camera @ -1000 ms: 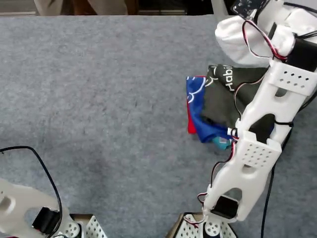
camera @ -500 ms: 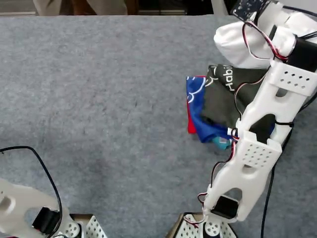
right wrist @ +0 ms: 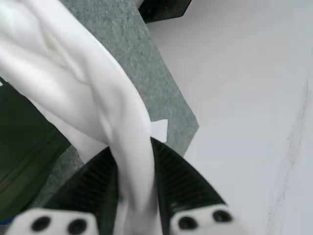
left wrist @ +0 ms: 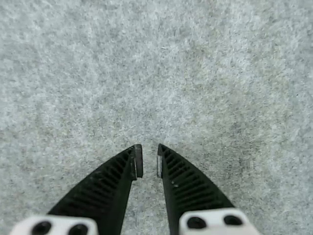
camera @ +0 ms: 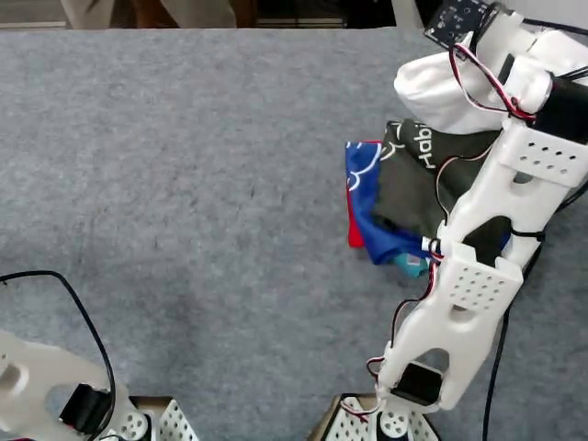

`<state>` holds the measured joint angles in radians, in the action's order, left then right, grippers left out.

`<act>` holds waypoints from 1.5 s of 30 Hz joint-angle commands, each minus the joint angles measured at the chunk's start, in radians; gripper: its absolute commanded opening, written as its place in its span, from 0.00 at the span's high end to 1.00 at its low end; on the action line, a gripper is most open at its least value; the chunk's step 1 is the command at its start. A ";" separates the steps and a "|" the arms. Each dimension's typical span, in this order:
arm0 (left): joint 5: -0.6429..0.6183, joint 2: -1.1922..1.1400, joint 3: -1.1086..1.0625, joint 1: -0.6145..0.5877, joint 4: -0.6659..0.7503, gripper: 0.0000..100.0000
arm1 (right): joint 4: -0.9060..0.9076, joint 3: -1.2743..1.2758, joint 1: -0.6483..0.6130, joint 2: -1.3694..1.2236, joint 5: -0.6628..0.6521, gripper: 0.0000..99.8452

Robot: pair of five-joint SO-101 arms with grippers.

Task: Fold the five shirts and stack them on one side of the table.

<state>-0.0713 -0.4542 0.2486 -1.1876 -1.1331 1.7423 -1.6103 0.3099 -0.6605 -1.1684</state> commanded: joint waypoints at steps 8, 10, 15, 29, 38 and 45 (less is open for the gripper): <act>0.049 0.010 0.025 0.008 0.006 0.91 | 0.043 -0.035 -0.045 0.008 -0.009 1.00; 0.026 0.010 0.026 0.005 0.006 0.91 | 0.044 -0.033 -0.050 0.008 -0.009 1.00; 0.018 0.010 0.026 0.008 0.006 0.91 | 0.046 -0.033 -0.056 0.008 -0.009 1.00; 0.018 0.010 0.026 0.009 0.006 0.91 | 0.046 0.286 -0.058 0.151 -0.005 1.00; 0.017 0.010 0.031 0.011 0.008 0.91 | 0.044 0.550 -0.065 0.323 -0.009 1.00; 0.015 0.010 0.031 0.020 0.008 0.91 | 0.041 0.851 -0.094 0.544 -0.009 1.00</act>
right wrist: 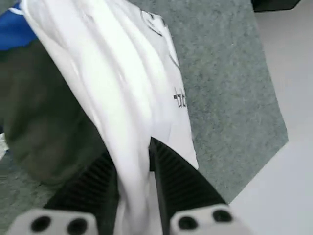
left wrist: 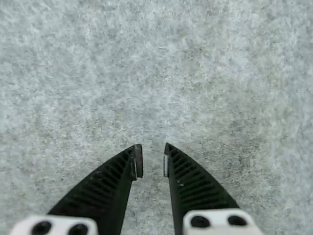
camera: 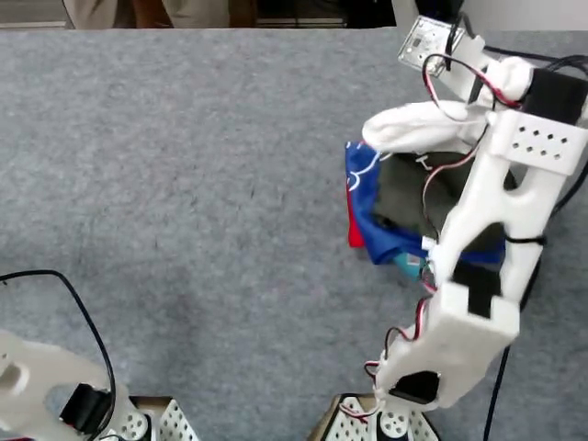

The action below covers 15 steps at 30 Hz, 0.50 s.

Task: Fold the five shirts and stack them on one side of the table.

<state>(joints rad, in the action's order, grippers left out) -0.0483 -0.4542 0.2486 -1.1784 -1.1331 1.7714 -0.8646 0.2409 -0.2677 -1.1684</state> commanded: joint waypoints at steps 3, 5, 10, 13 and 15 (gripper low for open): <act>-0.008 0.010 0.031 0.012 0.008 0.91 | 0.006 0.249 -0.035 0.248 -0.009 1.00; -0.008 0.010 0.031 0.012 0.008 0.91 | -0.012 0.344 -0.035 0.305 -0.009 1.00; -0.005 0.010 0.026 0.014 0.008 0.91 | -0.078 0.588 -0.019 0.447 -0.009 1.00; -0.003 0.010 0.023 0.023 0.008 0.91 | -0.138 0.737 0.001 0.527 -0.018 1.00; -0.003 0.010 0.011 0.025 0.012 0.91 | -0.186 0.835 0.022 0.578 -0.044 1.00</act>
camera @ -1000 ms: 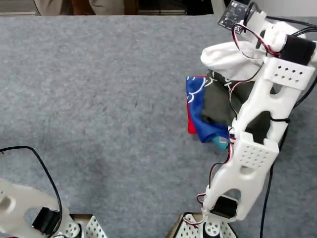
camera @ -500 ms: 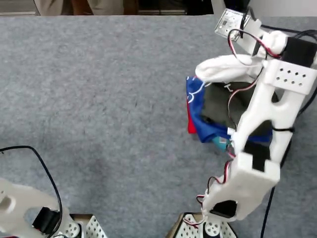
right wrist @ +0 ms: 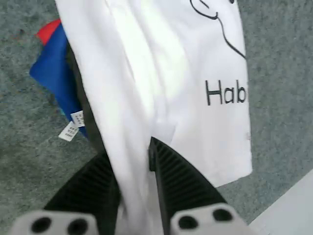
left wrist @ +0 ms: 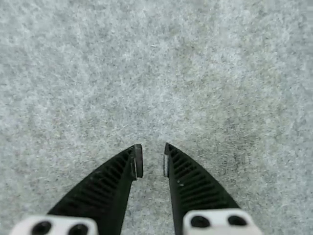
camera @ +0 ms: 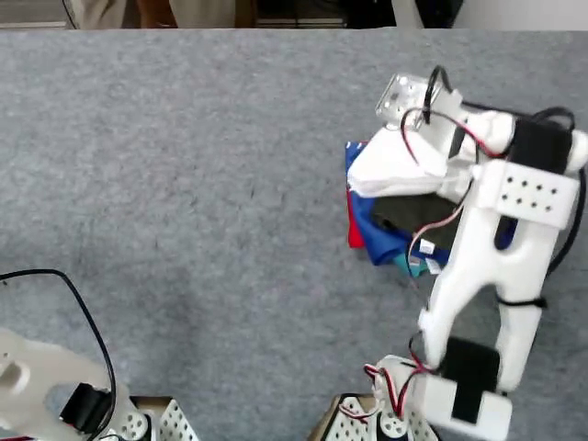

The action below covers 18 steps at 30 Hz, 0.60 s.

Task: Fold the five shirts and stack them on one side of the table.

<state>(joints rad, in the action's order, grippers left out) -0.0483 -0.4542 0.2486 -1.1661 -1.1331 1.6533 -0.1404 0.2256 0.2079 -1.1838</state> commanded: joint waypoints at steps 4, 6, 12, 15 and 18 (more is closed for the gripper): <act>-0.002 0.010 -0.025 0.040 0.015 0.91 | -0.167 0.274 0.088 0.194 -0.035 0.99; -0.002 0.010 -0.038 0.058 0.015 0.91 | -0.207 0.340 0.113 0.223 -0.035 0.96; -0.009 0.010 -0.054 0.087 0.011 0.91 | -0.318 0.510 0.160 0.280 -0.080 0.81; -0.025 0.010 -0.052 0.101 0.006 0.91 | -0.282 0.530 0.150 0.326 -0.098 0.74; -0.023 0.018 -0.043 0.140 -0.041 0.91 | -0.221 0.529 0.119 0.400 -0.098 0.71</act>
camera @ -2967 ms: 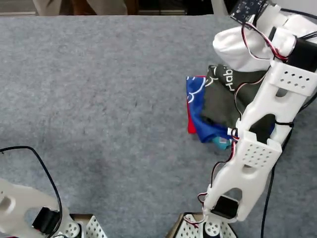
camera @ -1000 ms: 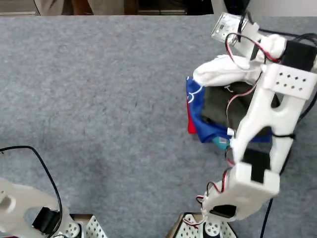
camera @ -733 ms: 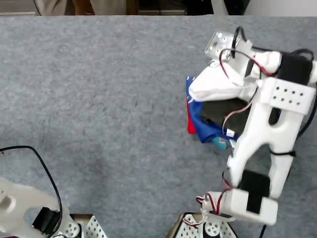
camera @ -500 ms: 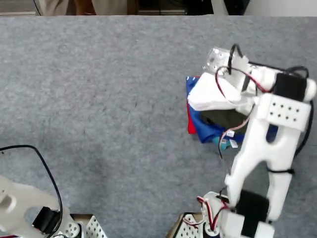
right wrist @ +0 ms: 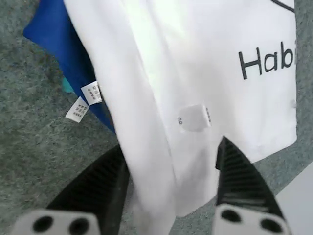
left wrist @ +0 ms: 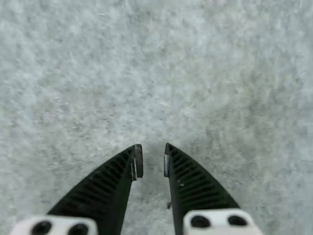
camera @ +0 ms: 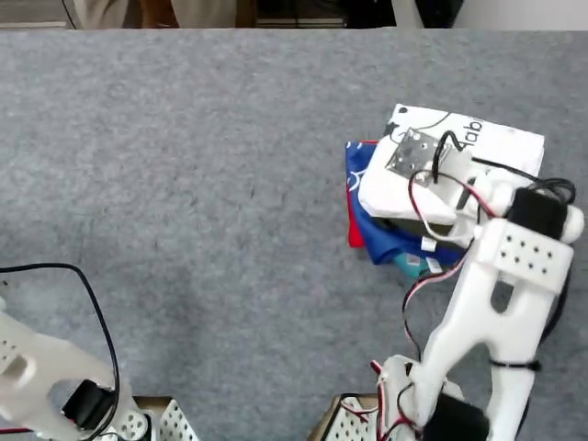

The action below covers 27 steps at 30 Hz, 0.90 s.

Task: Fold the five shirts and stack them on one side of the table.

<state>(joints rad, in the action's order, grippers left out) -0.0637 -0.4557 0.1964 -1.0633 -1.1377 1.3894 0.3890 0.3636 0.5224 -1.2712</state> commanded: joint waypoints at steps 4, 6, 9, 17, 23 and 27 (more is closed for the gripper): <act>-0.021 0.027 0.020 0.120 -0.158 0.91 | 0.183 0.001 -0.088 0.220 -0.005 0.72; -0.077 0.059 0.064 0.163 -0.278 0.91 | 0.252 -0.002 -0.139 0.292 0.028 0.73; -0.086 0.120 0.115 0.233 -0.388 0.91 | 0.310 0.004 -0.219 0.390 0.137 0.77; 0.049 0.394 0.072 0.543 -0.586 0.91 | 0.172 0.202 -0.481 0.395 0.612 0.98; 0.078 0.685 -0.206 0.677 -0.589 0.91 | -0.051 0.377 -0.598 0.390 0.891 0.97; 0.153 0.891 -0.512 0.690 -0.465 0.91 | -0.112 0.513 -0.659 0.432 0.941 0.97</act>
<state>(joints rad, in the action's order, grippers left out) 0.0361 0.2731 -0.1181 -0.3867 -1.6809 1.3265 0.8370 -0.2547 0.9198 -0.3751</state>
